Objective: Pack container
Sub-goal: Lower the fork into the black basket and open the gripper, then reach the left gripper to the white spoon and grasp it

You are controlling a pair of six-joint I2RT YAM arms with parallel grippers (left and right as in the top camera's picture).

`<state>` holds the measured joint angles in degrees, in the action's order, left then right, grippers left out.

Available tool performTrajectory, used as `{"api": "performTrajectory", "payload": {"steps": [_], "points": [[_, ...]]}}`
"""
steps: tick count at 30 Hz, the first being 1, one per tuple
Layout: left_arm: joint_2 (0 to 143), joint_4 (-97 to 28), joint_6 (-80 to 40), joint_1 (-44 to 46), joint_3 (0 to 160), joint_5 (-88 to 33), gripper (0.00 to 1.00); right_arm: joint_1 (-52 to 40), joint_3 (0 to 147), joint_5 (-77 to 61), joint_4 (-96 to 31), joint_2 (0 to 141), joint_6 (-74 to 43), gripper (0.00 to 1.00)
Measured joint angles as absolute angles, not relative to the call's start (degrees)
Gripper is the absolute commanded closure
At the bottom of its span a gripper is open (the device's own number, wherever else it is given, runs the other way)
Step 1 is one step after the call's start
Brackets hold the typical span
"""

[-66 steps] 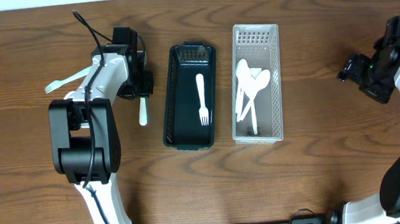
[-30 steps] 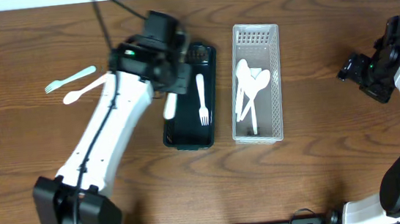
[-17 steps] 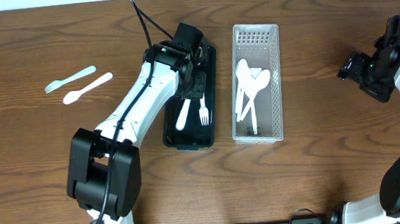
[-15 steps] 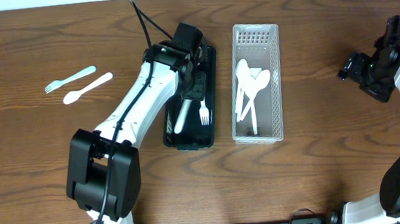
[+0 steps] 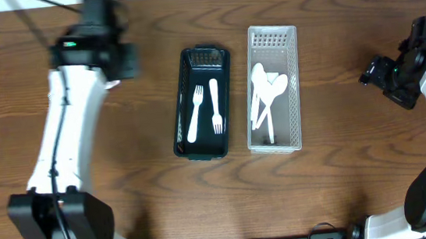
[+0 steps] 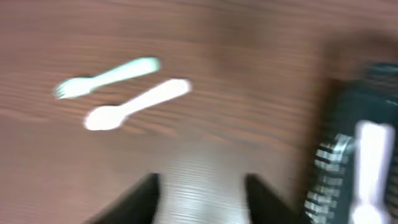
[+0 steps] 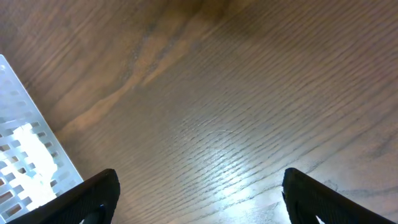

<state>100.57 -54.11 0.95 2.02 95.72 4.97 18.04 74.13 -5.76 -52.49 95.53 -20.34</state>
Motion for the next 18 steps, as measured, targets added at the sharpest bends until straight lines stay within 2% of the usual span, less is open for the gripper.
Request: {"api": "performTrajectory", "payload": {"steps": [1,4,8,11,18], "points": [[101.19,-53.87,3.79,0.1,95.72,5.17,0.69,18.04,74.13,-5.74,-52.49,95.53,-20.34,0.12],[103.83,-52.16,13.76,-4.95,95.7,5.89,0.53,18.04,74.13,-5.74,-52.31,95.53,-20.34,0.12],[107.57,-49.01,23.94,-9.15,95.7,5.98,0.44,18.04,74.13,-5.74,-51.99,95.53,-20.34,0.11],[109.95,-48.82,31.46,-10.57,95.7,5.67,0.39,18.04,74.13,-5.74,-51.99,95.53,-20.34,0.11],[116.81,-48.75,42.83,-11.9,95.7,4.91,0.38,18.04,74.13,-5.74,-51.99,95.53,-20.34,0.11]]}}
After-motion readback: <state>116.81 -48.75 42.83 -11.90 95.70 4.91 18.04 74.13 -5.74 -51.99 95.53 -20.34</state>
